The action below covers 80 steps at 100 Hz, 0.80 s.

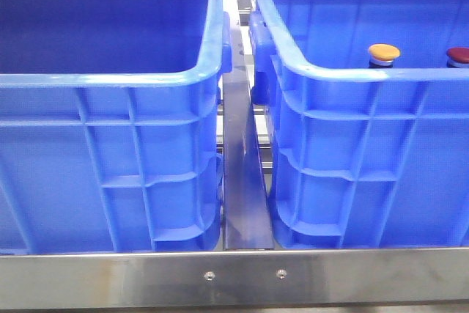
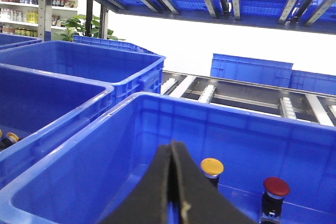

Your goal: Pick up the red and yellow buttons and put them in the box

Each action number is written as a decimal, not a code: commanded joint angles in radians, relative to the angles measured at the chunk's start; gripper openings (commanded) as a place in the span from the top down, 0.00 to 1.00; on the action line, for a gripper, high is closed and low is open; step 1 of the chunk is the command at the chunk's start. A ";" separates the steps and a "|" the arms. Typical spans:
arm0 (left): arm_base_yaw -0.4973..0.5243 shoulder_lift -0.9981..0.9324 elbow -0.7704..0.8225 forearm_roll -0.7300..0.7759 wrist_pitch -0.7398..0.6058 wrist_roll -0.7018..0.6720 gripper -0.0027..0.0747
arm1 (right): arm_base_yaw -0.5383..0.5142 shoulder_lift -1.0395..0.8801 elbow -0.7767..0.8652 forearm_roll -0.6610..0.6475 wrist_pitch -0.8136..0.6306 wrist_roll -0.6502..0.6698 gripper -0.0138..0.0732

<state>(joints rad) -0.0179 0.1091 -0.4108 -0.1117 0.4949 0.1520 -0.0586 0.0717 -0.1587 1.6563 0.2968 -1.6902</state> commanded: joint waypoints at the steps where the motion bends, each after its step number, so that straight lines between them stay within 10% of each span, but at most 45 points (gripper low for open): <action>1: 0.005 0.010 -0.024 -0.007 -0.081 -0.003 0.99 | 0.001 0.009 -0.026 0.035 0.002 0.003 0.96; 80: 0.039 -0.145 0.407 0.087 -0.495 -0.137 0.99 | 0.001 0.010 -0.025 0.035 0.002 0.003 0.96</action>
<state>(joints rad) 0.0171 -0.0058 -0.0325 -0.0333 0.1523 0.0347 -0.0586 0.0717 -0.1587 1.6563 0.2961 -1.6902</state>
